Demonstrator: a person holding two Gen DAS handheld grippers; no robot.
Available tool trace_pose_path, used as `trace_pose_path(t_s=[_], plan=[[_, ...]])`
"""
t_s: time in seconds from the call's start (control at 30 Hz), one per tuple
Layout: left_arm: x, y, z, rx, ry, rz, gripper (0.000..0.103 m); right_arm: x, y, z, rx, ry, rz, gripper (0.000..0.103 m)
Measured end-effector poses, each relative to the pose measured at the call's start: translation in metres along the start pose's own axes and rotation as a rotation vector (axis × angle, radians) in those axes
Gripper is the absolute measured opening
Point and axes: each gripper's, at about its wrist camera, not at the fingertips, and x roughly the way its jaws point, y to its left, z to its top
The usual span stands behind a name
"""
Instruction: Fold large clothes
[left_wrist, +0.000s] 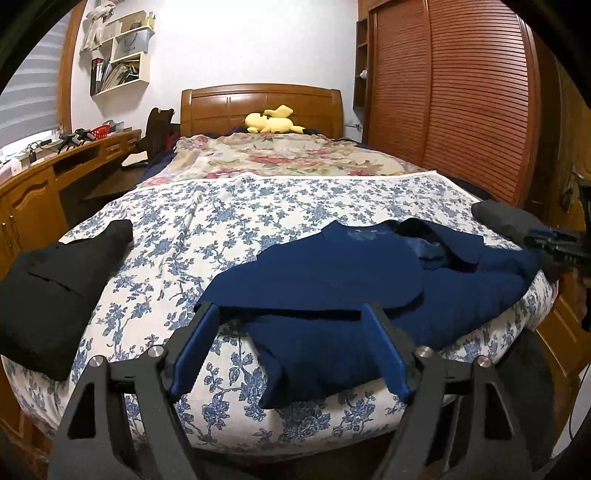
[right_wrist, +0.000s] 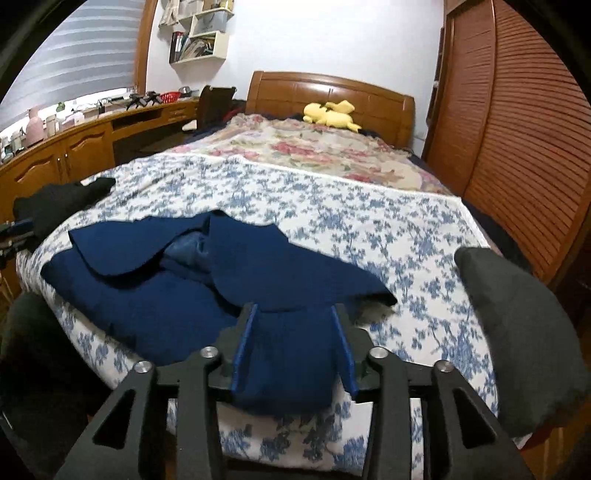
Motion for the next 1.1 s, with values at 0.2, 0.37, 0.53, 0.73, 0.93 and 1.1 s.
trace_pose_path(t_s=[0.2, 0.37, 0.53, 0.73, 0.93, 1.1], plan=[[0.002, 0.005, -0.007, -0.004, 0.0, 0.011, 0.08, 0.018, 0.017, 0.01, -0.015, -0.007, 0.071, 0.053], [0.003, 0.011, -0.011, -0.022, 0.001, 0.002, 0.08, 0.052, 0.058, 0.015, -0.092, 0.033, 0.173, 0.054], [0.011, 0.017, -0.01, -0.016, 0.006, -0.01, 0.08, 0.095, 0.096, 0.023, -0.179, 0.099, 0.245, 0.054], [0.031, 0.025, 0.004, -0.005, -0.006, -0.026, 0.08, 0.15, 0.113, 0.032, -0.274, 0.201, 0.219, 0.054], [0.052, 0.031, 0.027, 0.017, -0.028, -0.034, 0.08, 0.172, 0.117, 0.063, -0.34, 0.187, 0.204, 0.038], [0.064, 0.034, 0.046, 0.028, -0.039, -0.046, 0.08, 0.193, 0.115, 0.099, -0.357, 0.143, 0.189, 0.015]])
